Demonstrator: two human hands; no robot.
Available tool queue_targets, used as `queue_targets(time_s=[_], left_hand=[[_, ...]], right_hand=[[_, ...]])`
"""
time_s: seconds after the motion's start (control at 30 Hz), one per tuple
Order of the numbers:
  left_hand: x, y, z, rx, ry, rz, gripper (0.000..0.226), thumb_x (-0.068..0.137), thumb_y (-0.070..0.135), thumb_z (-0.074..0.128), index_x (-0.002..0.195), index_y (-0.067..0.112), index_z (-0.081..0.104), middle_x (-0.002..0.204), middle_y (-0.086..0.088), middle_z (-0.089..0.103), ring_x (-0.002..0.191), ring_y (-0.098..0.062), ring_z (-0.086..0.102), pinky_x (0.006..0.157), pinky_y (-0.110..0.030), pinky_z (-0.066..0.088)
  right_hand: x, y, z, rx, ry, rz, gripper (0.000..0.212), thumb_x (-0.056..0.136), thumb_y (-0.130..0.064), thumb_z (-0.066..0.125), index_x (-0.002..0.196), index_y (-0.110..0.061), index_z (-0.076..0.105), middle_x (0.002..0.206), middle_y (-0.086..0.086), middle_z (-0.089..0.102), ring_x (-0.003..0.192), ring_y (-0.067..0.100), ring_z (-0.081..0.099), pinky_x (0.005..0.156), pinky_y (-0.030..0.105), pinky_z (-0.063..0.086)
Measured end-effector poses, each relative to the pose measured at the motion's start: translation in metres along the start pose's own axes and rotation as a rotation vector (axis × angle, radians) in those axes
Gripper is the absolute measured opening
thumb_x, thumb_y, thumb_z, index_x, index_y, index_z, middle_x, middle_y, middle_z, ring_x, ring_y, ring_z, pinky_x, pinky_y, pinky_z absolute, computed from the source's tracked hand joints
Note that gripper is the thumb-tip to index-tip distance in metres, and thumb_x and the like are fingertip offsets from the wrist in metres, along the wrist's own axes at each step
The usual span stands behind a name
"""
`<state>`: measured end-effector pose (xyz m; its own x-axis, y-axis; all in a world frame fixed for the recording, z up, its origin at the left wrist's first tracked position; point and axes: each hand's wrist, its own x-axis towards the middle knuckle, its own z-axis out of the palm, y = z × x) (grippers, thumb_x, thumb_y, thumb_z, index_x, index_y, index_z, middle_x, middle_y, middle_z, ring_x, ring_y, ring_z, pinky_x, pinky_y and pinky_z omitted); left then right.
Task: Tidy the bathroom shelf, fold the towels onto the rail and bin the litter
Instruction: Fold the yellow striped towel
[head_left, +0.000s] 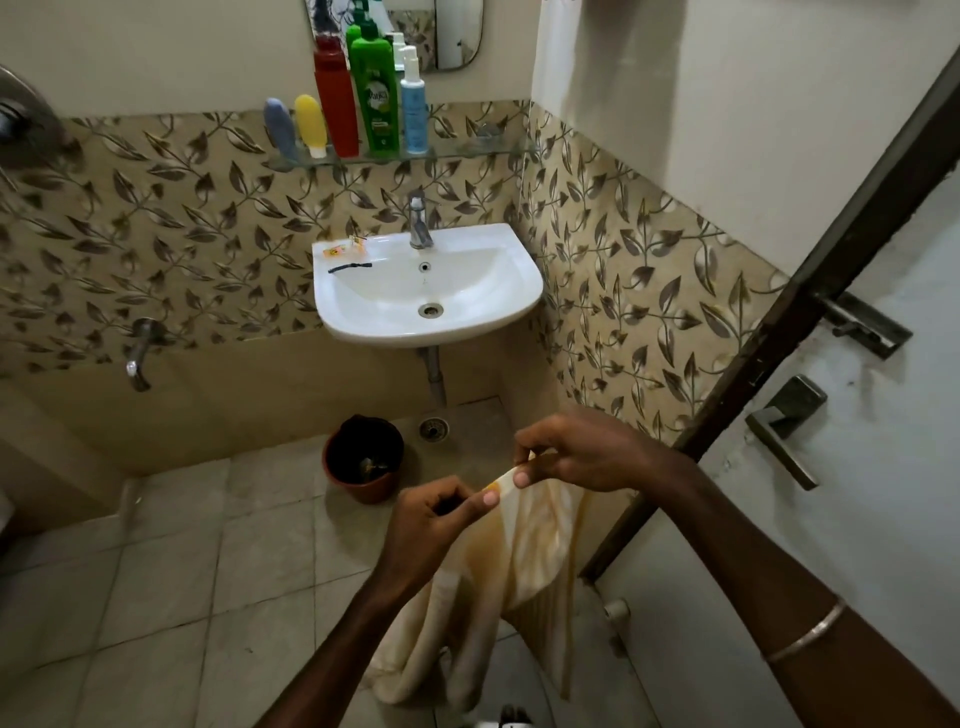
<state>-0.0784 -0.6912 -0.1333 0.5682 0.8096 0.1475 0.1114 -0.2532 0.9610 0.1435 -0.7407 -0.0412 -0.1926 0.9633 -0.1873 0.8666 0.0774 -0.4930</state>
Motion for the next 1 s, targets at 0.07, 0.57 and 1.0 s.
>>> queue_targets(time_s=[0.07, 0.57, 1.0], left_hand=[[0.000, -0.005, -0.003, 0.008, 0.031, -0.039, 0.037, 0.082, 0.049, 0.076, 0.069, 0.014, 0.073, 0.067, -0.008, 0.068, 0.065, -0.030, 0.065, 0.059, -0.054, 0.052], [0.013, 0.019, -0.012, 0.159, 0.008, 0.190, 0.023, 0.084, 0.043, 0.076, 0.088, 0.021, 0.081, 0.077, 0.013, 0.076, 0.069, -0.008, 0.073, 0.060, -0.041, 0.058], [0.012, 0.022, -0.039, 0.090, -0.047, 0.130, 0.030, 0.080, 0.045, 0.073, 0.089, 0.017, 0.079, 0.078, 0.005, 0.075, 0.073, -0.015, 0.072, 0.065, -0.039, 0.059]], right_hand=[[-0.002, 0.005, -0.015, -0.010, 0.025, 0.010, 0.004, 0.090, -0.041, 0.068, 0.091, -0.037, 0.068, 0.081, -0.022, 0.061, 0.081, -0.004, 0.058, 0.071, 0.032, 0.049], [0.021, -0.006, -0.002, 0.058, -0.056, -0.028, 0.066, 0.083, -0.039, 0.077, 0.137, -0.059, 0.044, 0.135, -0.014, 0.062, 0.105, -0.002, 0.058, 0.078, 0.018, 0.048], [0.041, -0.026, 0.007, 0.002, -0.054, -0.117, 0.019, 0.089, -0.042, 0.070, 0.105, -0.031, 0.070, 0.098, -0.007, 0.068, 0.090, 0.007, 0.060, 0.076, 0.037, 0.052]])
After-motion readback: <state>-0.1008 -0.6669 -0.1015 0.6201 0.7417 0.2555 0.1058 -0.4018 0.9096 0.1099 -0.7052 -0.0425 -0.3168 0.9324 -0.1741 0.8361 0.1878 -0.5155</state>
